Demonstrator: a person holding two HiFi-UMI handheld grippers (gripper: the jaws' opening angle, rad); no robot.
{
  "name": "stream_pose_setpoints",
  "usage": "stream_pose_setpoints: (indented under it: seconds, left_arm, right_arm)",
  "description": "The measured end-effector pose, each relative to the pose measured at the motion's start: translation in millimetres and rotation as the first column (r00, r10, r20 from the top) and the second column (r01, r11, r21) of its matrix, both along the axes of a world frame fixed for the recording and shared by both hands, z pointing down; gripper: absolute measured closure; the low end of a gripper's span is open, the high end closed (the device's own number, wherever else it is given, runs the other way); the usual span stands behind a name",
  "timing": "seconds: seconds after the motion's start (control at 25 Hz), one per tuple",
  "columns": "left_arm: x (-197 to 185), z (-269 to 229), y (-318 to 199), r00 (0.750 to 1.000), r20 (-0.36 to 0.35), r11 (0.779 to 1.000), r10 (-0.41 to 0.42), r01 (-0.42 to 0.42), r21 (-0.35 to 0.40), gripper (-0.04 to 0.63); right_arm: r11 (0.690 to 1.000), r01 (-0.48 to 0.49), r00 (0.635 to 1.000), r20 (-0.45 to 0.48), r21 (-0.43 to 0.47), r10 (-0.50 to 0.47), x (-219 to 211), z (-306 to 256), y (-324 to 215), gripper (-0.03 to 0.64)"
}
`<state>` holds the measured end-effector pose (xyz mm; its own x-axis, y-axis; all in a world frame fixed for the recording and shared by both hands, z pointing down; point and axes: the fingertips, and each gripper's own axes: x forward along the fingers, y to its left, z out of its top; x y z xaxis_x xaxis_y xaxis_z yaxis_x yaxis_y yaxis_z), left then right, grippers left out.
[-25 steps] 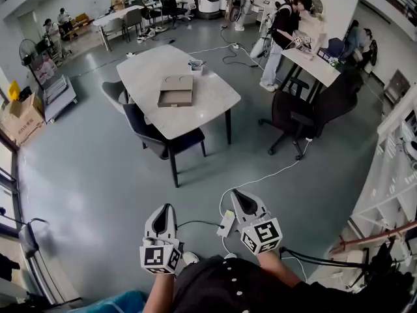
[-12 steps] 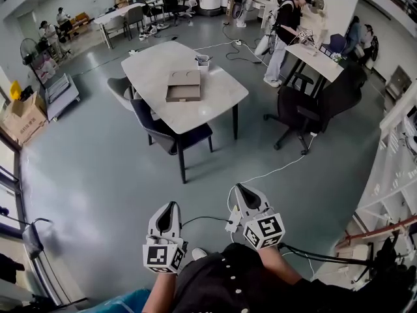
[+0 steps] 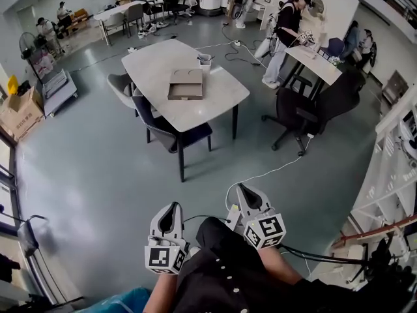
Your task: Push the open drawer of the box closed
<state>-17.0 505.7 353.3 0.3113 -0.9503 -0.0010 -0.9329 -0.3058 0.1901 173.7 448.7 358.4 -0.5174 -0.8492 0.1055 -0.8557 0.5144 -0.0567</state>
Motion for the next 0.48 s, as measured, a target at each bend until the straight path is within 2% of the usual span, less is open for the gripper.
stream_pose_setpoints:
  seconds: [0.36,0.48]
  left_arm:
    - [-20,2,-15,1.0,0.024,1.0,-0.013,0.013,0.003,0.572]
    - [-24,4,-27,1.0,-0.011,1.0,-0.011,0.011,-0.007,0.572]
  right_arm:
    - [1.0,-0.007,1.0,0.015,0.001,0.007,-21,2,-22,0.62]
    - [1.0,-0.015,1.0,0.025,-0.011,0.015,-24,5,-34,0.62]
